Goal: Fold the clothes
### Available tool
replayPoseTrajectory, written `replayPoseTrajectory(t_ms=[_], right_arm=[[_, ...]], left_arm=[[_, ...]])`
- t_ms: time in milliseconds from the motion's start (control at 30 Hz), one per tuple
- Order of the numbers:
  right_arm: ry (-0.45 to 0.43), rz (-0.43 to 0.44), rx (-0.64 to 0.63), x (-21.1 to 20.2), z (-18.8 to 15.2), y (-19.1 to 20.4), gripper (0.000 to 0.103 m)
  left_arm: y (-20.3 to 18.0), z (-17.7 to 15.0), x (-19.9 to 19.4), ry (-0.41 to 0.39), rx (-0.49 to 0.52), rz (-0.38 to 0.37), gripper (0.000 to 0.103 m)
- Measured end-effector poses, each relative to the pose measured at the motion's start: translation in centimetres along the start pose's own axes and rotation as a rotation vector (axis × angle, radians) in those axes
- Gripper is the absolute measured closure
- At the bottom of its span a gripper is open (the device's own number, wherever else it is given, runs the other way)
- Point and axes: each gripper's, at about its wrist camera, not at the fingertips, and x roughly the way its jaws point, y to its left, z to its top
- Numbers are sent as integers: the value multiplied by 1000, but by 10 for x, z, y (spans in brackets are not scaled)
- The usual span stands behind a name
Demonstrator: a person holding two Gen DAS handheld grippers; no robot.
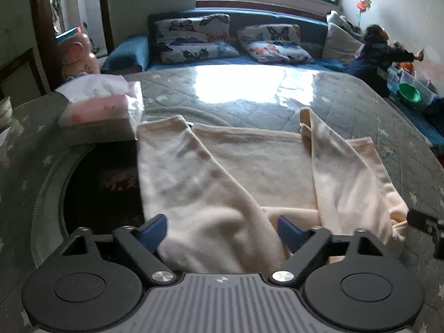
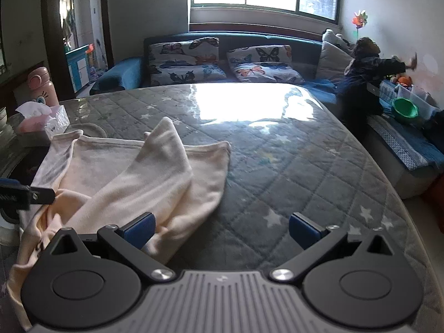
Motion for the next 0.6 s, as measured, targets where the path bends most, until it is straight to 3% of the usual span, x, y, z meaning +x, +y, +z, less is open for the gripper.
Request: replayPoseTrajectory(t_ms=[400, 600], right_arm=[[5, 38, -77, 27, 35, 24, 0], [7, 53, -119, 51, 52, 38, 4]], left_arm=[[5, -6, 2, 5, 18, -35, 47], [9, -7, -1, -3, 26, -61, 73]])
